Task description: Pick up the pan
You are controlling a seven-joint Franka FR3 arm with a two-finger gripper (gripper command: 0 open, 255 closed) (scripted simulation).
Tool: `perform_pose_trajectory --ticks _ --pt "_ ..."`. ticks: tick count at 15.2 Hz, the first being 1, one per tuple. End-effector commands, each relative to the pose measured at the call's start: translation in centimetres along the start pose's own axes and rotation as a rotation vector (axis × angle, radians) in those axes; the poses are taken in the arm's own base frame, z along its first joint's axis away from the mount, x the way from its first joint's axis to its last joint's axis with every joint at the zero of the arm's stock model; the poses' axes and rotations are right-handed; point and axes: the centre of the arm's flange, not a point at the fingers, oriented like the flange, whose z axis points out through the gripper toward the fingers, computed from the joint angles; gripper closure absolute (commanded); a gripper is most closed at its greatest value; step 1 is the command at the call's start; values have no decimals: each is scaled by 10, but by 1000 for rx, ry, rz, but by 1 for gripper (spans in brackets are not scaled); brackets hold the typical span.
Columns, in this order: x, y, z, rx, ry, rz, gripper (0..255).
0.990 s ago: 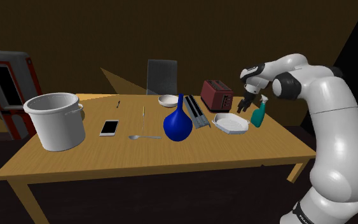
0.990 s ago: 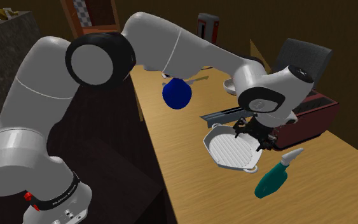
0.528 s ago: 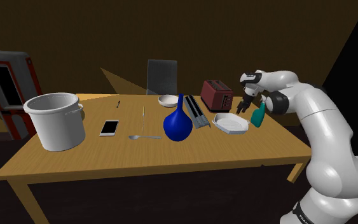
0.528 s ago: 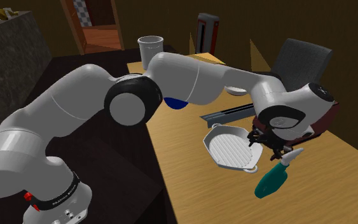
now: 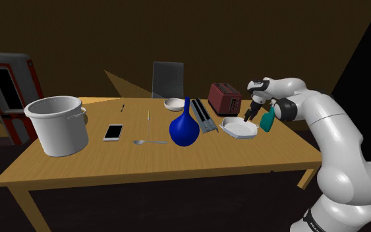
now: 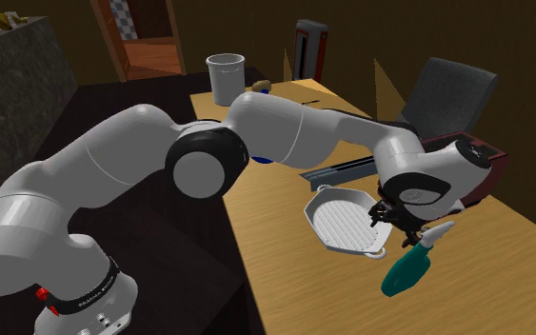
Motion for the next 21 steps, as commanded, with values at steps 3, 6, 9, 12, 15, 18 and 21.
perform_pose_trajectory --ticks 3,6,9,12,15,18,21 --pt "0 0 1 0 0 0 255" --pt "0 0 1 0 0 0 255" --pt "0 0 1 0 0 0 255" --pt "1 -2 -9 0 0 0 255" --pt "3 -5 -25 0 0 0 255" --pt "4 -7 -40 0 0 0 255" --pt "6 -10 -56 0 0 0 255"
